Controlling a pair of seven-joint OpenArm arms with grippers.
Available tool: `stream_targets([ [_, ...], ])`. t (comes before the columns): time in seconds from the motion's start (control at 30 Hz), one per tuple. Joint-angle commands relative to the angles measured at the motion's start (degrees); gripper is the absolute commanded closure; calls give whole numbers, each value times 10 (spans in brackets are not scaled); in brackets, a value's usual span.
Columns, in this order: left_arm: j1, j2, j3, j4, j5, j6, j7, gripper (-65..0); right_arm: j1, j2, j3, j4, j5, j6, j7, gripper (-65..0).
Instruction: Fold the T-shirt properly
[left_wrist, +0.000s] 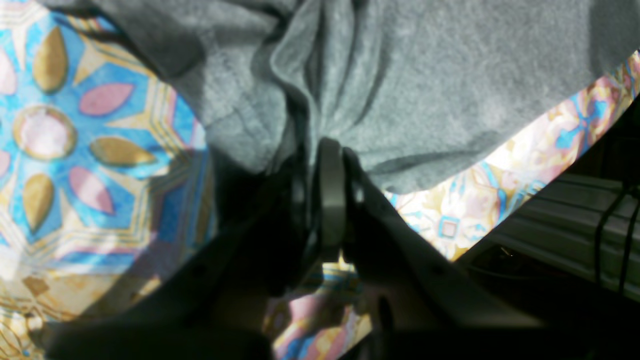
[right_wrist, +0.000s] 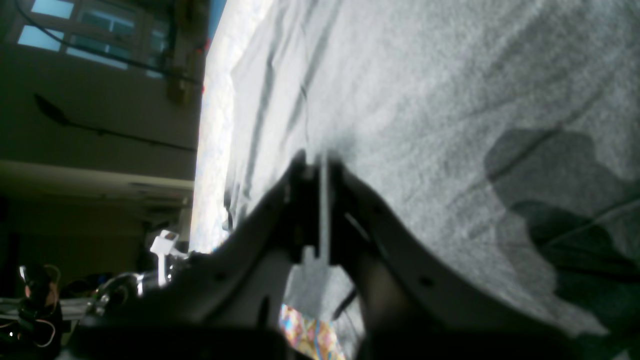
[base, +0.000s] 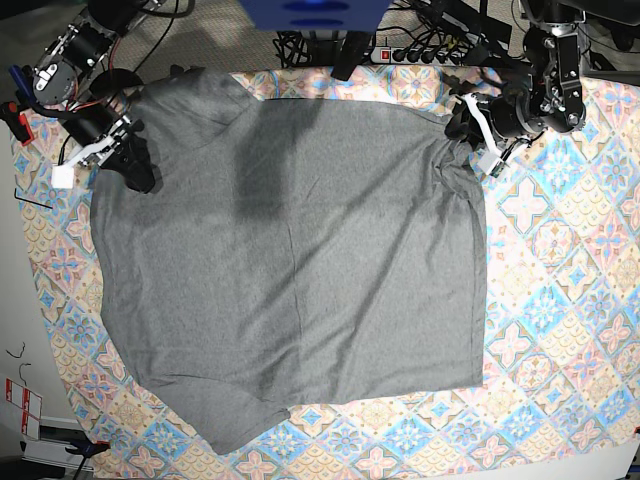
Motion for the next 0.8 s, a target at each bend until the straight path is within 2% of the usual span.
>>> stream_targets([
  [0.0,7,-1,6,-4,43,16,34,-27,2,7,1,11,18,2,6,-1],
  [0.63,6,-1,6,-4,43,16,34,-27,3,7,2,6,18,2,6,-4],
  [0.7,6,-1,6,-4,43,16,34,-27,4,7,2,10,18,2,6,-20],
  [0.77,6,-1,6,-4,43,16,34,-27,3,7,2,11,18,2,6,-61],
])
